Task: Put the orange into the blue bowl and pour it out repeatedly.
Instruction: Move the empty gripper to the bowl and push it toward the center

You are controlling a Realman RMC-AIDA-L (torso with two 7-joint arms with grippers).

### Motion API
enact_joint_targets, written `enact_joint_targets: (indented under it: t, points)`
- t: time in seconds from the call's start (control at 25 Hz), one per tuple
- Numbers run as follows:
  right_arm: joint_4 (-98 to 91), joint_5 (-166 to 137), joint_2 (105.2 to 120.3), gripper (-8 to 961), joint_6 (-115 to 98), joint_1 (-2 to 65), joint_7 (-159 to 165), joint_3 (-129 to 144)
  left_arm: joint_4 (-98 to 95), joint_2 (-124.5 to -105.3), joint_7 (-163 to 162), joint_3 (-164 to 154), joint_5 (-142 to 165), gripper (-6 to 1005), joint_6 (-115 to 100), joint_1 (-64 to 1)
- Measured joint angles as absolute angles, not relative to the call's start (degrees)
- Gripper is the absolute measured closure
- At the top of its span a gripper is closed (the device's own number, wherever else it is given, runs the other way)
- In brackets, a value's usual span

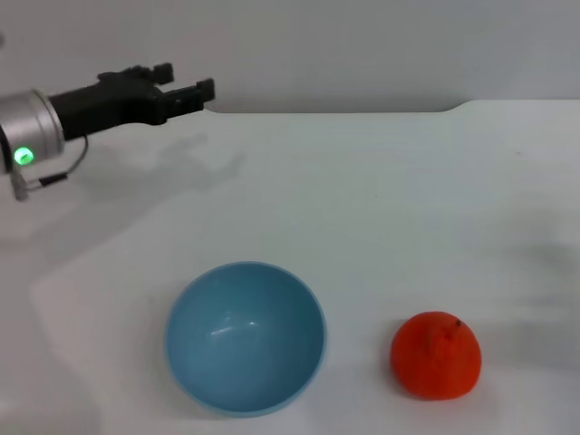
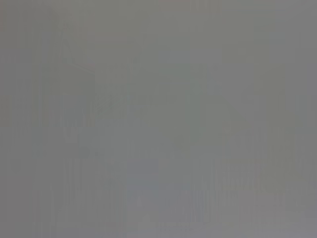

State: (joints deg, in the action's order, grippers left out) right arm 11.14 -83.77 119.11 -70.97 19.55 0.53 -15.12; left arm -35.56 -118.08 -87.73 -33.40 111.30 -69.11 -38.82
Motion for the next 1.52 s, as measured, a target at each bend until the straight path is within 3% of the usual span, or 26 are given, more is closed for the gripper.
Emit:
enact_joint_targets:
  t: [0.28, 0.52, 0.92, 1.52]
  points:
    - [11.2, -83.8, 119.09, 417, -70.9, 19.7, 0.5, -15.1, -65.5, -117.69, -119.4, -58.0, 119.3, 199, -67.2, -29.3]
    - [10.8, -83.8, 119.09, 417, -70.8, 20.2, 0.5, -15.2, -86.5, -117.68, -139.4, -62.0, 128.6, 199, -81.8, -24.6]
    - [9.0, -83.7, 119.09, 417, -66.0, 22.7, 0.5, -18.1, -90.6, -117.93, -154.6, -66.4, 138.1, 199, -92.5, -24.5]
    - [7.1, -83.7, 118.92, 417, -61.7, 23.9, 0.5, -19.8, -87.3, -118.44, -164.2, -72.0, 147.6, 200, -102.0, -31.2]
